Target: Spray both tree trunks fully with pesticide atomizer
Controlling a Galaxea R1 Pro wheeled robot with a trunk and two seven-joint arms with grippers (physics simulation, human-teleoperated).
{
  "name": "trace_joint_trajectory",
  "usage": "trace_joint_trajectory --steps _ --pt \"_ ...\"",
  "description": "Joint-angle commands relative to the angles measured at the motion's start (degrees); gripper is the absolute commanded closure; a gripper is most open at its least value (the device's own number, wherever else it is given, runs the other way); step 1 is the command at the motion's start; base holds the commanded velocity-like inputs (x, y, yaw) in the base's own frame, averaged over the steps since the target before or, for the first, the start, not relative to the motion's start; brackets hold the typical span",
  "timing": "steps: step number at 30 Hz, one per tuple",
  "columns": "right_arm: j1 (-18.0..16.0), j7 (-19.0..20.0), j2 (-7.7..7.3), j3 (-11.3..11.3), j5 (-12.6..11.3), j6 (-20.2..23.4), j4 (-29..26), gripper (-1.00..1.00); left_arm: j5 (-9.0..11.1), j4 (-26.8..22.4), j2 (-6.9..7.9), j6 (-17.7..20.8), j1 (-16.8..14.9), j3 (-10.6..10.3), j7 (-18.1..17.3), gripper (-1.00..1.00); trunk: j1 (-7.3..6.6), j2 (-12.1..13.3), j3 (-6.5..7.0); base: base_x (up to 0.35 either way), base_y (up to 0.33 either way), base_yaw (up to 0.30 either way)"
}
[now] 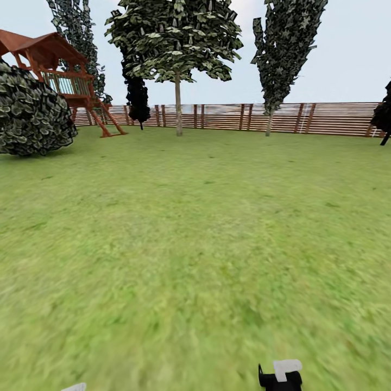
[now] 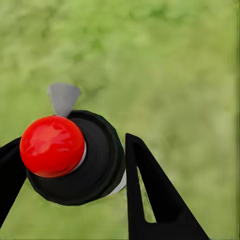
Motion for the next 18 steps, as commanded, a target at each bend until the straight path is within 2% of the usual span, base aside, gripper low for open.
trace_joint_trajectory --steps 1,18 --pt "0.0 0.0 0.0 0.0 0.0 0.0 0.0 -1.0 0.0 0.0 -0.01 -0.01 0.0 0.02 -0.01 1.0 0.0 0.0 0.0 0.339 0.0 0.0" --pt "0.0 0.0 0.08 0.0 0.0 0.0 0.0 -1.0 0.0 0.01 0.07 -0.05 0.0 0.03 -0.01 1.0 0.0 0.0 0.0 0.339 0.0 0.0"
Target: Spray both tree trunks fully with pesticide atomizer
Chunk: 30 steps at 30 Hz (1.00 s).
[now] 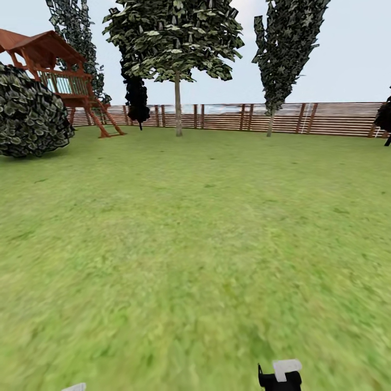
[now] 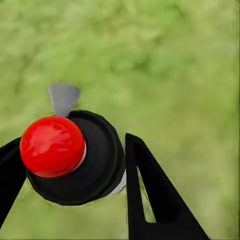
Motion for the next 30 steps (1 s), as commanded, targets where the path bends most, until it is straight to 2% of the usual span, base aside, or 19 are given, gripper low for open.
trace_joint_trajectory --steps 1,30 --pt "0.0 0.0 0.0 0.03 0.0 0.0 0.0 -1.0 -0.01 0.02 0.0 0.01 0.0 0.0 -0.01 1.0 0.0 0.0 0.0 0.339 0.0 0.0" --pt "0.0 0.03 0.0 0.0 -0.09 0.0 -0.06 -1.0 -0.01 0.02 -0.13 0.04 0.0 0.04 -0.01 1.0 0.0 0.0 0.0 0.339 0.0 0.0"
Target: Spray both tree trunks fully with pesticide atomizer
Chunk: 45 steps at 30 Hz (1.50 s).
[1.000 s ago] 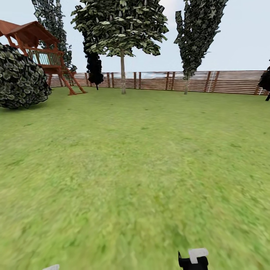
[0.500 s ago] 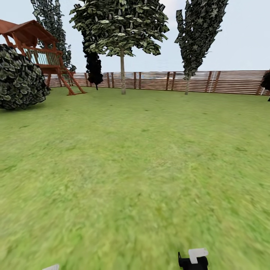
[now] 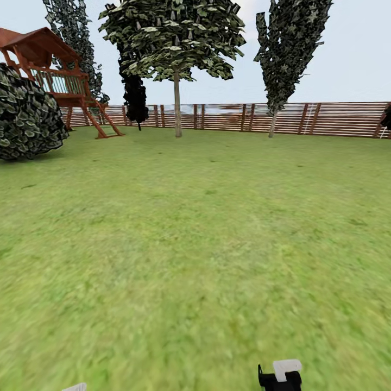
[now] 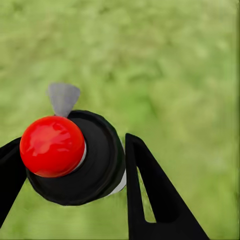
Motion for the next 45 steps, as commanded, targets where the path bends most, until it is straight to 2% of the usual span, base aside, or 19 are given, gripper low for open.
trace_joint_trajectory --steps 1,45 --pt "0.0 -0.01 0.0 0.0 0.0 0.0 -0.01 -1.0 -0.02 0.0 0.11 0.02 0.0 0.02 -0.01 1.0 0.0 0.0 0.0 0.339 0.0 0.0" --pt "0.0 -0.03 0.0 -0.09 -0.09 0.0 -0.03 -1.0 -0.02 -0.04 0.25 -0.03 0.0 0.04 -0.01 1.0 0.0 0.0 0.0 0.339 0.0 0.0"
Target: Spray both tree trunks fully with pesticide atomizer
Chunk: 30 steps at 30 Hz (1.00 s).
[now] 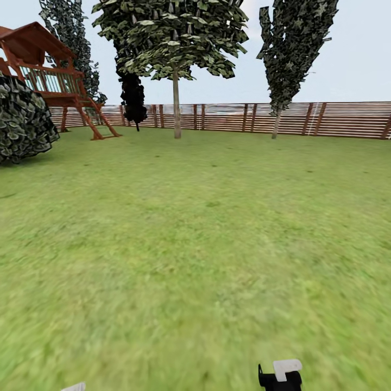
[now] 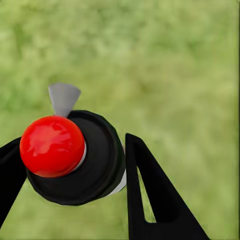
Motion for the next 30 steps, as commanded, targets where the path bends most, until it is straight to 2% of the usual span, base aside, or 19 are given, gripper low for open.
trace_joint_trajectory --steps 1,15,22,30 --pt "0.0 0.0 0.0 0.0 0.0 0.0 0.0 -1.0 0.0 0.0 0.0 0.04 0.0 0.0 -0.01 1.0 0.0 0.0 0.0 0.339 0.0 0.0" --pt "0.0 0.0 0.02 0.0 0.0 0.0 0.0 -1.0 0.0 0.0 0.05 -0.01 0.0 0.02 -0.01 1.0 0.0 0.0 0.0 0.339 0.0 0.0" --pt "0.0 0.0 0.04 0.0 0.0 0.0 0.01 -1.0 0.01 0.0 0.05 -0.01 0.0 0.02 -0.01 1.0 0.0 0.0 0.0 0.339 0.0 0.222" --pt "0.0 0.0 0.04 0.0 0.0 0.0 0.05 -1.0 0.0 0.0 0.05 -0.01 0.0 0.02 -0.01 1.0 0.0 0.0 0.0 0.34 0.0 0.019"
